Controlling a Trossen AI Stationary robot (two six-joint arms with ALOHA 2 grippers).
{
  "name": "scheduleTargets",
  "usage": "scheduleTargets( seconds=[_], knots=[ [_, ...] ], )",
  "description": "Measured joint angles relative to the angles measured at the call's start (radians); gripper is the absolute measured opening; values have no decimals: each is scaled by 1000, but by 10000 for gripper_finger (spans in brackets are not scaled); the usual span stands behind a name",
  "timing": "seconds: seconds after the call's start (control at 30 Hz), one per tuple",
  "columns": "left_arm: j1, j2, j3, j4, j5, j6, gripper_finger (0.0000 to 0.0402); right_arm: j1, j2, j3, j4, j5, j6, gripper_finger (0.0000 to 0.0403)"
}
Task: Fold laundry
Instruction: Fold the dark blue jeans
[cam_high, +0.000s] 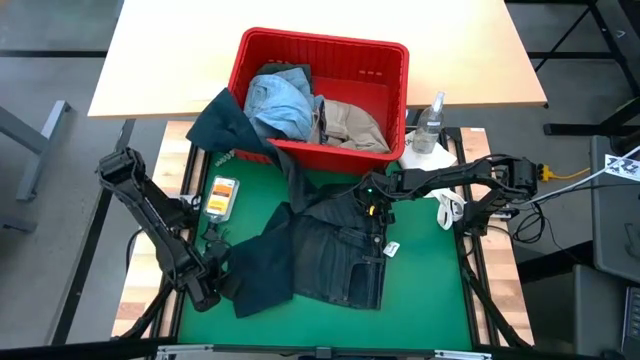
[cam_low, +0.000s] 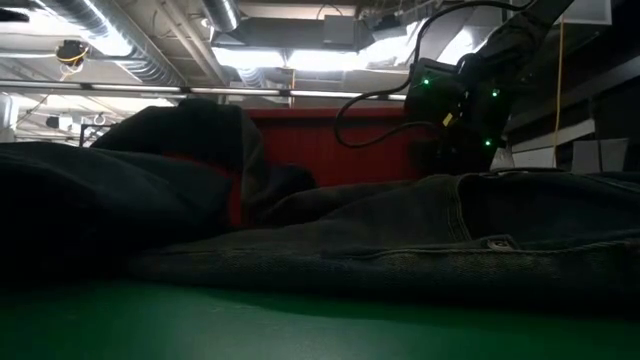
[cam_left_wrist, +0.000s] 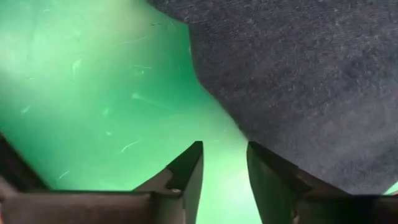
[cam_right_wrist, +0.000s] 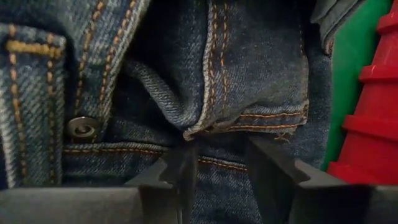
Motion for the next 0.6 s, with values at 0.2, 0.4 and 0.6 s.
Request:
scheduleTargets(
  seconds=[0.2, 0.4, 0.6],
  knots=[
    [0, 0, -90, 212, -69, -18, 156, 0, 0, 0, 1, -1, 1, 136],
    [0, 0, -173, 338, -87, -79, 159, 0, 0, 0, 1, -1, 1, 136],
    [0, 0, -217, 427, -110, -62, 159, 1, 0, 0, 2, 0, 1, 136]
  ],
)
